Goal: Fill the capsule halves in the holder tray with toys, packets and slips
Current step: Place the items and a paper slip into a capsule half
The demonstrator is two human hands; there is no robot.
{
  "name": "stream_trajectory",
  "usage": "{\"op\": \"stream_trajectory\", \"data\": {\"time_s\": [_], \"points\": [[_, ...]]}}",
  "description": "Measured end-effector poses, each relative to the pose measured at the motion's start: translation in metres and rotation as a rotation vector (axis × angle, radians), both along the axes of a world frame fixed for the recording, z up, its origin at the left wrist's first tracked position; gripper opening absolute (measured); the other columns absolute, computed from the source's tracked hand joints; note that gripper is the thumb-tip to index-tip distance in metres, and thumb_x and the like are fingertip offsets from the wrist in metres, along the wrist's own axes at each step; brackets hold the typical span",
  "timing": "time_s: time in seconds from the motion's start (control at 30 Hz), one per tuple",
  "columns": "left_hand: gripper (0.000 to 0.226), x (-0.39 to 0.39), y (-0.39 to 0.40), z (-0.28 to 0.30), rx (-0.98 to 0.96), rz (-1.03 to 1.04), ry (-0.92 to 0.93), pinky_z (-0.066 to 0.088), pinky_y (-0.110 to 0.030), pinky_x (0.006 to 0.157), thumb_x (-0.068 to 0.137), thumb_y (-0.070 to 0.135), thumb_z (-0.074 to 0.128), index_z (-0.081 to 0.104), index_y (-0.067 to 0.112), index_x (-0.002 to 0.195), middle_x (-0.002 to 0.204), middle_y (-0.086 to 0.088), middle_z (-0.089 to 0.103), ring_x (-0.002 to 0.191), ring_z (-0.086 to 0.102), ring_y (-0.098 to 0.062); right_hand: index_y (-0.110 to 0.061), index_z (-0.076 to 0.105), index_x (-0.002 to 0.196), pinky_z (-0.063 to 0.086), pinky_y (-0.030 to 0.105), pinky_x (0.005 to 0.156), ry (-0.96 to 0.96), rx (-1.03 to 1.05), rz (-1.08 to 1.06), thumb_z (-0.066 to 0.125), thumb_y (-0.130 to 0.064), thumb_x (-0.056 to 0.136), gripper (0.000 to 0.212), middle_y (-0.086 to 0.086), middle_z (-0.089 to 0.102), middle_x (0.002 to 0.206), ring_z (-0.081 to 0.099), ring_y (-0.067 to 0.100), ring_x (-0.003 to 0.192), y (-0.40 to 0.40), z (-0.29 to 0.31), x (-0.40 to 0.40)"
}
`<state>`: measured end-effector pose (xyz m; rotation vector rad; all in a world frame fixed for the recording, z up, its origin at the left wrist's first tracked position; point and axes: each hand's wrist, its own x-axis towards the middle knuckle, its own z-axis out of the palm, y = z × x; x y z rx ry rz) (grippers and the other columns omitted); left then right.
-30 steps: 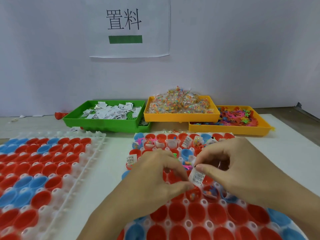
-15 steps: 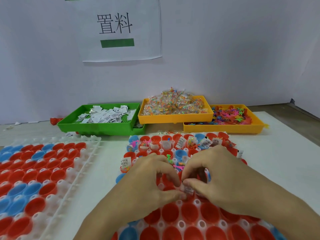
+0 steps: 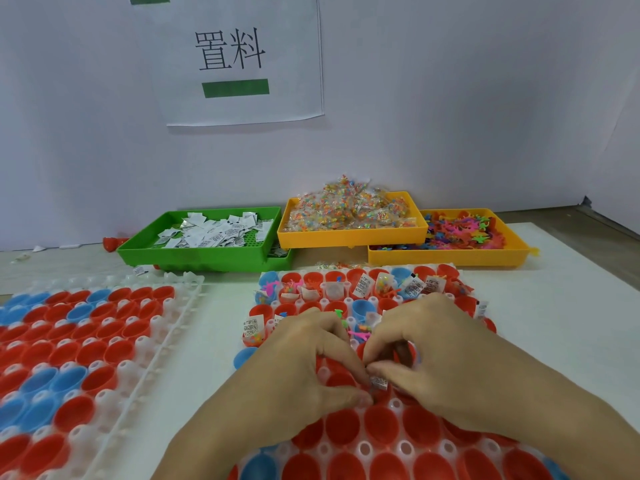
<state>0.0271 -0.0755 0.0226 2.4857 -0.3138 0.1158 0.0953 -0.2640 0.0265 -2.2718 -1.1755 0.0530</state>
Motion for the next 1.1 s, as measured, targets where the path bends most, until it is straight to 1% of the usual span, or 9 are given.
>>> {"op": "stream_trajectory", "data": {"time_s": [0.17,0.27,0.43,0.53,0.63,0.77,0.97,1.1], "points": [[0.017,-0.0012,-0.0009,0.0000,0.025,-0.012,-0.001,0.033,-0.016,0.073,0.075,0.038,0.082,0.076,0.047,0.087,0.087,0.015,0.053,0.090,0.050,-0.008,-0.029,0.078,0.083,0.048,0.011,0.068,0.005,0.011,-0.013,0.072,-0.023,0.088,0.010,-0.021,0.067,0.073,0.062,-0.003,0.078,-0.0012,0.0033,0.0007],[0.017,-0.0018,-0.0005,0.0006,0.032,-0.016,0.009,0.033,-0.016,0.074,0.076,0.037,0.081,0.075,0.049,0.087,0.090,0.016,0.053,0.092,0.050,-0.007,-0.030,0.078,0.085,0.046,0.009,0.071,0.004,0.000,-0.016,0.071,-0.023,0.089,0.010,-0.019,0.068,0.075,0.061,-0.003,0.083,-0.0014,0.0045,-0.0003],[0.017,-0.0018,0.0004,-0.0001,0.044,-0.034,-0.006,0.031,-0.014,0.075,0.077,0.033,0.080,0.076,0.045,0.088,0.090,0.013,0.053,0.094,0.050,-0.008,-0.029,0.078,0.084,0.051,0.016,0.069,0.018,-0.006,-0.005,0.071,-0.023,0.088,0.010,-0.018,0.068,0.073,0.063,0.001,0.078,0.0004,0.0037,-0.0020],[0.015,-0.0013,0.0011,-0.0010,0.044,-0.034,0.002,0.034,-0.016,0.078,0.079,0.035,0.079,0.075,0.046,0.089,0.092,0.014,0.053,0.096,0.049,-0.007,-0.029,0.078,0.083,0.049,0.014,0.067,0.011,0.000,0.001,0.072,-0.022,0.087,0.011,-0.020,0.066,0.070,0.062,0.000,0.077,0.0000,0.0039,-0.0018],[0.013,-0.0011,0.0007,-0.0020,0.045,-0.026,-0.004,0.036,-0.016,0.080,0.081,0.038,0.077,0.074,0.047,0.090,0.093,0.016,0.052,0.098,0.048,-0.006,-0.030,0.079,0.084,0.046,0.010,0.068,-0.006,-0.001,-0.018,0.072,-0.023,0.087,0.010,-0.022,0.065,0.072,0.062,-0.003,0.080,-0.0011,0.0051,-0.0001],[0.010,-0.0006,-0.0004,-0.0026,0.051,-0.030,-0.005,0.038,-0.017,0.082,0.084,0.036,0.074,0.074,0.044,0.091,0.095,0.017,0.054,0.099,0.049,-0.005,-0.030,0.078,0.084,0.047,0.010,0.068,0.005,-0.008,-0.020,0.071,-0.022,0.088,0.011,-0.020,0.066,0.073,0.062,-0.003,0.080,-0.0009,0.0056,-0.0002],[0.010,0.0011,0.0000,-0.0026,0.056,-0.047,0.014,0.033,-0.013,0.081,0.089,0.031,0.070,0.074,0.040,0.091,0.096,0.017,0.050,0.100,0.047,-0.006,-0.030,0.078,0.086,0.046,0.009,0.068,0.007,-0.023,-0.033,0.069,-0.022,0.089,0.013,-0.018,0.068,0.074,0.062,-0.004,0.079,-0.0013,0.0053,-0.0004],[0.016,0.0026,-0.0007,-0.0035,0.056,-0.033,0.022,0.033,-0.012,0.084,0.093,0.029,0.065,0.071,0.042,0.085,0.097,0.020,0.048,0.102,0.045,-0.005,-0.027,0.078,0.084,0.045,0.009,0.065,0.007,-0.011,-0.057,0.068,-0.023,0.090,0.013,-0.019,0.066,0.072,0.062,-0.004,0.077,-0.0002,0.0035,-0.0001]]}}
